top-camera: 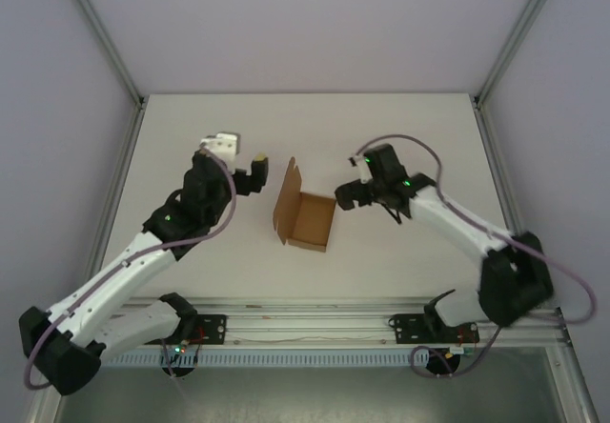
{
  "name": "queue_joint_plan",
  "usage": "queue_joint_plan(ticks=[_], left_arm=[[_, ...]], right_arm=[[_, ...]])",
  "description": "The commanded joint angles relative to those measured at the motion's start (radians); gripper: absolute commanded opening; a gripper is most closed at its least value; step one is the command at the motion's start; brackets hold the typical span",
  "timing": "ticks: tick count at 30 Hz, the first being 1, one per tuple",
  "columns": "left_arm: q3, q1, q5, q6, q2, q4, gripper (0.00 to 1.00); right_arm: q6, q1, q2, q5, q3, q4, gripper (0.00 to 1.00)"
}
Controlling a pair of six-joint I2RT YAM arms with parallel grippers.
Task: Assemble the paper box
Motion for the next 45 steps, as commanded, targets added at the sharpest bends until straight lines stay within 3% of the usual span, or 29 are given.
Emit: queue_joint_plan(ticks=[1, 4, 8, 12, 14, 20, 26, 29, 35, 37, 42, 45], left_arm=[[-0.079, 0.056, -0.012, -0.274, 0.009, -0.13, 1.0], [-0.117, 0.106, 0.052, -0.307, 0.012, -0.169, 1.0], [-0.15, 0.124, 0.109, -0.312, 0.0, -0.158, 1.0], [-0.161, 0.13, 0.111, -0.316, -0.013, -0.146, 1.0], [-0.16, 0.132, 0.11, -0.317, -0.017, -0.145, 1.0], [-0.146, 0.133, 0.126, -0.297, -0.01, -0.122, 1.0], [-0.127, 0.133, 0.15, -0.275, 0.04, -0.053, 1.0], [-0.116, 0.133, 0.222, -0.266, 0.099, 0.001, 1.0], [-0.053, 0.133, 0.307, -0.22, 0.23, 0.021, 1.0], [-0.031, 0.134, 0.332, -0.189, 0.26, 0.017, 1.0], [-0.043, 0.139, 0.458, 0.002, 0.294, 0.121, 1.0], [-0.004, 0.193, 0.565, 0.087, 0.333, 0.126, 1.0]], right_arm=[[-0.195, 0.019, 0.186, -0.142, 0.166, -0.083, 0.93], [-0.305, 0.045, 0.328, -0.25, 0.287, -0.145, 0.91], [-0.361, 0.09, 0.474, -0.21, 0.421, -0.233, 0.85], [-0.301, 0.095, 0.555, -0.161, 0.486, -0.248, 0.63], [-0.241, 0.096, 0.561, -0.122, 0.476, -0.204, 0.46], [0.021, 0.098, 0.474, 0.033, 0.327, -0.02, 0.26], [0.362, 0.127, 0.361, 0.233, 0.123, 0.105, 0.23], [0.533, 0.153, 0.346, 0.334, 0.106, 0.021, 0.22], [0.676, 0.221, 0.322, 0.438, 0.106, -0.109, 0.24], [0.685, 0.224, 0.307, 0.44, 0.105, -0.125, 0.31], [0.649, 0.222, 0.237, 0.506, 0.103, -0.128, 0.52], [0.525, 0.212, 0.187, 0.512, 0.11, -0.118, 0.89]])
